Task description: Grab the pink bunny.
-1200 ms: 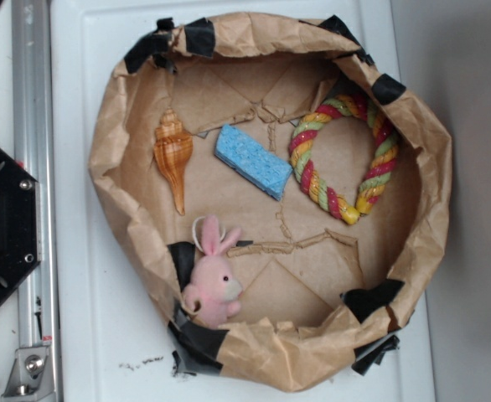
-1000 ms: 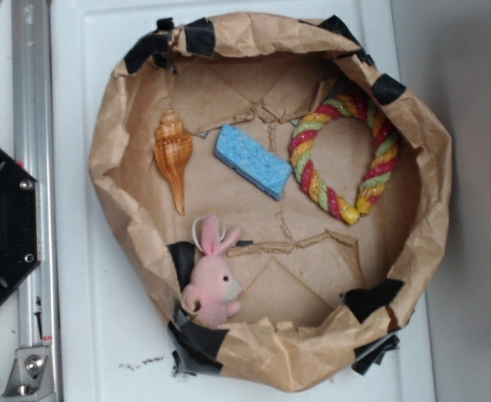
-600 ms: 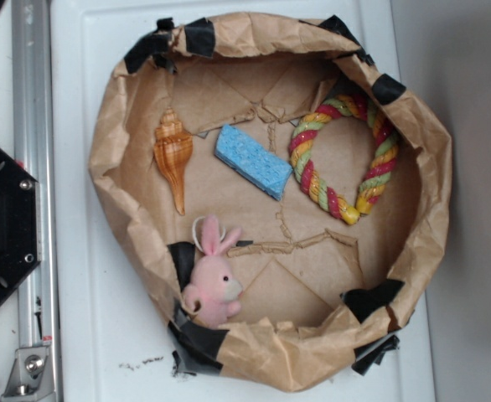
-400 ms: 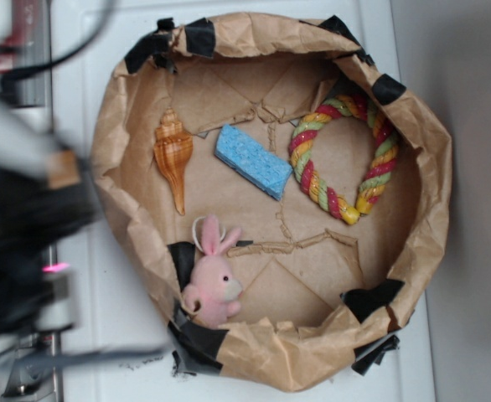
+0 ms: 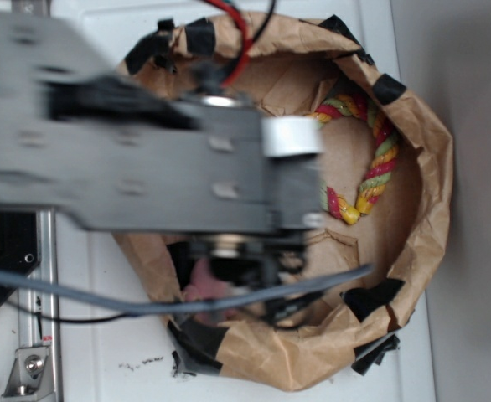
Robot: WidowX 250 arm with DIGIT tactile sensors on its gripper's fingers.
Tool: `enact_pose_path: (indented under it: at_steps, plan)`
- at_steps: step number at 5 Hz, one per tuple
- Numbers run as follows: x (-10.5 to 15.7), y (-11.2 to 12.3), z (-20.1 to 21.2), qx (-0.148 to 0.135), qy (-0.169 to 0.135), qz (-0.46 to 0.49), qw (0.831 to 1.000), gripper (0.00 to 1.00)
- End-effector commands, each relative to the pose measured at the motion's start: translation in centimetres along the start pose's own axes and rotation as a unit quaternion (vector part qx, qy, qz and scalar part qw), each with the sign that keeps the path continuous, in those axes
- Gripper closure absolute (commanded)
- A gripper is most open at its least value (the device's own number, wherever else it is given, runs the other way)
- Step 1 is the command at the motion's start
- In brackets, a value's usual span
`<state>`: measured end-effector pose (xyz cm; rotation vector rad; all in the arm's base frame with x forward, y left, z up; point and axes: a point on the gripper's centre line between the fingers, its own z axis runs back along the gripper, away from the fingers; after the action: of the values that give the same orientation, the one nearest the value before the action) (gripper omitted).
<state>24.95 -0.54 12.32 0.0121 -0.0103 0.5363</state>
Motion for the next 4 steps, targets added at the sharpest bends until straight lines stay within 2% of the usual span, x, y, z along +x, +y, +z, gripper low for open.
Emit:
enact_pose_path:
  at_steps: [1, 2, 3, 4]
  plan:
    - [0.5, -2.8, -5.0, 0.034, 0.09, 0.083, 0.992, 0.0]
    - [-1.0, -2.6, -7.2, 0.044, 0.195, 0.111, 0.974, 0.0]
    - [-2.5, -2.5, -8.0, 0.057, 0.236, 0.103, 0.965, 0.0]
    - [-3.5, -1.8, -8.5, 0.066, 0.258, 0.101, 0.958, 0.0]
